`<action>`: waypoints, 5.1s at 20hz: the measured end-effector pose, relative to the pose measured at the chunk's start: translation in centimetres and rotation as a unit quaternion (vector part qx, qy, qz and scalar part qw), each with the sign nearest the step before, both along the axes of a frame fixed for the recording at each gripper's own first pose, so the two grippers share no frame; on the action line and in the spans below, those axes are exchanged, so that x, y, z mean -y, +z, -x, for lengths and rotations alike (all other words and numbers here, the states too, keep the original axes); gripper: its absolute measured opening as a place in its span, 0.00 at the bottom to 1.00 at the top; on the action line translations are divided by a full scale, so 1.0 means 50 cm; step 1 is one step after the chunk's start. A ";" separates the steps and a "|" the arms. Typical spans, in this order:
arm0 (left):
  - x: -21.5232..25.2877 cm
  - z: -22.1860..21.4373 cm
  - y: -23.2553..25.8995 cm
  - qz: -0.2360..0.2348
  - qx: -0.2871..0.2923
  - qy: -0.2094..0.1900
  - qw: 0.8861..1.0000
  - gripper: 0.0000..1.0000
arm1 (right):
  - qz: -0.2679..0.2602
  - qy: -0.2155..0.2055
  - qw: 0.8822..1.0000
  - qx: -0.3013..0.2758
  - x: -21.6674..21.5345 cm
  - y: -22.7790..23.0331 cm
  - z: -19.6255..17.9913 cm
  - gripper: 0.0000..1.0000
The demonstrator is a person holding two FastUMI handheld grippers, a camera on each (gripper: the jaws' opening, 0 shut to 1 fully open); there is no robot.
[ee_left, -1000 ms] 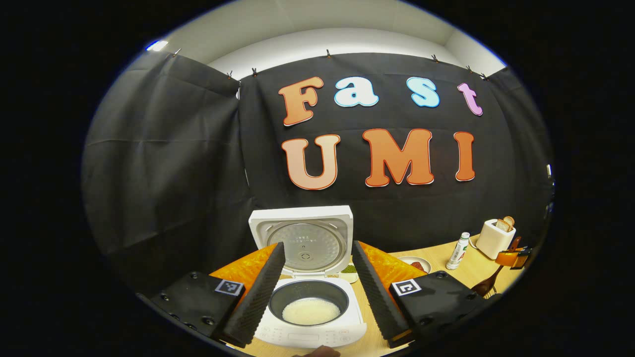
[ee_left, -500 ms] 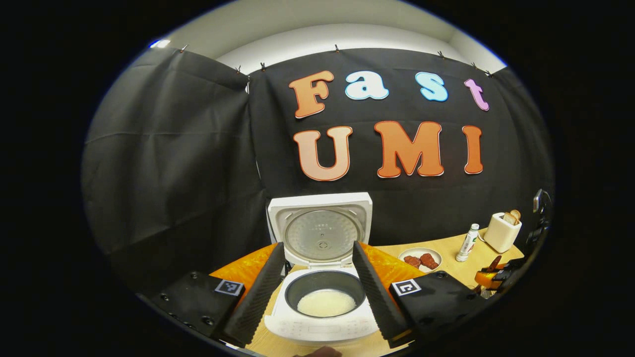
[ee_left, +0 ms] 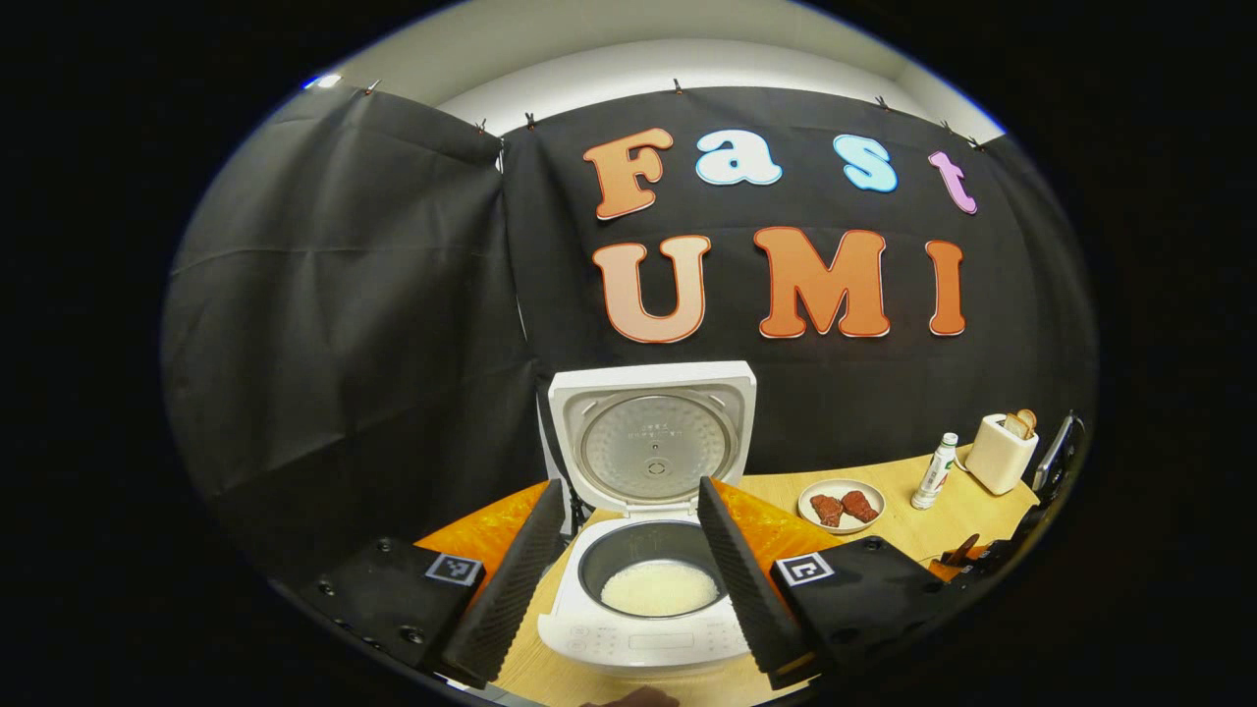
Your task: Close the left gripper, press the button to open the rice cooker; take a wooden spoon from the chopstick holder with the right hand, scoop a spoonful of rice and pour it into the rice cooker, then put the wooden spoon back into the chopstick holder.
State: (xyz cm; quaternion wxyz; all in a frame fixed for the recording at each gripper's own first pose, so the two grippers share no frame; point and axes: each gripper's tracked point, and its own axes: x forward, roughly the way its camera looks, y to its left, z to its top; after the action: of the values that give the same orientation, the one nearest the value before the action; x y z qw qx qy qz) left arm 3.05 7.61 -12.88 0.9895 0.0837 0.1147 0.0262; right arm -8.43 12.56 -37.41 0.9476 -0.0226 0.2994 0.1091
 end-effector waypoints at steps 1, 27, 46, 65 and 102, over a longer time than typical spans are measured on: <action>-0.001 0.000 -0.006 0.000 -0.003 -0.002 1.000 0.93 | 0.003 -0.008 1.000 0.002 0.004 -0.001 0.005 0.14; -0.106 0.037 -0.071 0.028 -0.041 0.015 0.999 0.93 | -0.295 -0.252 0.903 -0.184 -0.029 -0.029 0.077 0.14; -0.016 -0.006 -0.060 0.019 -0.034 0.005 0.999 0.93 | -0.584 -0.302 0.725 -0.204 0.107 0.011 0.021 0.13; -0.022 -0.019 -0.037 0.026 -0.002 0.045 0.999 0.93 | -0.742 -0.237 0.598 -0.190 0.044 0.248 -0.193 0.13; -0.378 0.168 -0.125 0.060 -0.032 0.239 0.969 0.93 | -0.349 0.059 0.934 0.044 -0.497 0.436 -0.327 0.13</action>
State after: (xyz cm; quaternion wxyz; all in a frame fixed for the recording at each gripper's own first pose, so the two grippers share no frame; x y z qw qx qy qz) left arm -5.33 26.50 -19.14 0.9536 -0.0045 0.1648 0.2521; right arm 7.90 37.39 -15.60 0.8998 0.2869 0.1990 0.2617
